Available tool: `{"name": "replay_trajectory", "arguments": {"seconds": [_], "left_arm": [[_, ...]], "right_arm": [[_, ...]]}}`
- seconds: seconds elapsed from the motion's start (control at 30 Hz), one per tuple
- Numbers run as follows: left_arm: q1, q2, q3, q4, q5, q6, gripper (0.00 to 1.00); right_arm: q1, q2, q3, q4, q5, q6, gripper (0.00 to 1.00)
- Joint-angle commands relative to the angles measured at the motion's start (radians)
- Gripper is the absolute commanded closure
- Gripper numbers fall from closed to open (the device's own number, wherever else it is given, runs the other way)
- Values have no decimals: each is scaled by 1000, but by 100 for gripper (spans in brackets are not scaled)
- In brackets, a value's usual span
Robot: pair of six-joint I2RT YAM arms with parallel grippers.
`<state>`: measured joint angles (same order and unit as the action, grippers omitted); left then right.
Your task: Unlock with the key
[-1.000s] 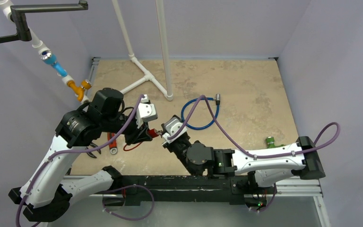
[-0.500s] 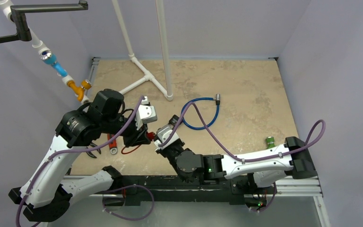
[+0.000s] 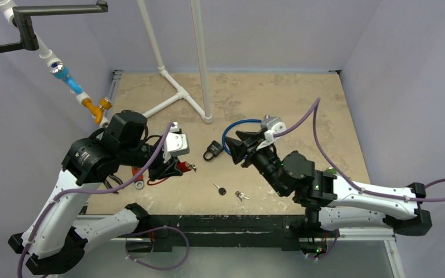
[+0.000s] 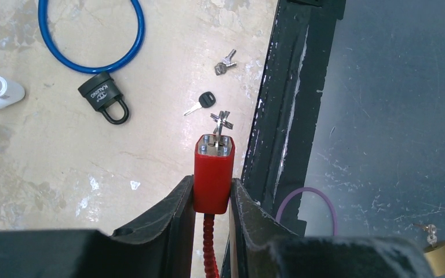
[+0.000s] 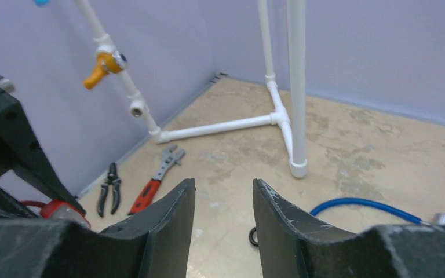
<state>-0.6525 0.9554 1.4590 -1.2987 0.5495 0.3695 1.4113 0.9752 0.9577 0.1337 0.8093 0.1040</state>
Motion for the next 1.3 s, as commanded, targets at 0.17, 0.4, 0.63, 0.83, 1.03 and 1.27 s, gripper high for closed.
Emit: {"name": "replay_trajectory", "arguments": {"seconds": [0.17,0.4,0.63,0.83,1.03,1.27], "left_arm": [[3,6,81,-9,51,33,100],[3,8,102,-37,93,60,100],[3,11,110,-51,98,72,100],[2,16,106,-42,92,67,100],[3,18,111,-35,90,62,100],[3,18,113,-34,86,60,100]], "right_arm": [[-118,-70,-51,51,-691,144,53],[-219,20,-3,120,-1003,233,44],[-267,68,38,123,-1115,271,47],[-281,94,51,142,-1192,290,46],[-285,134,74,129,-1227,294,50],[-290,161,95,109,-1236,291,73]]}}
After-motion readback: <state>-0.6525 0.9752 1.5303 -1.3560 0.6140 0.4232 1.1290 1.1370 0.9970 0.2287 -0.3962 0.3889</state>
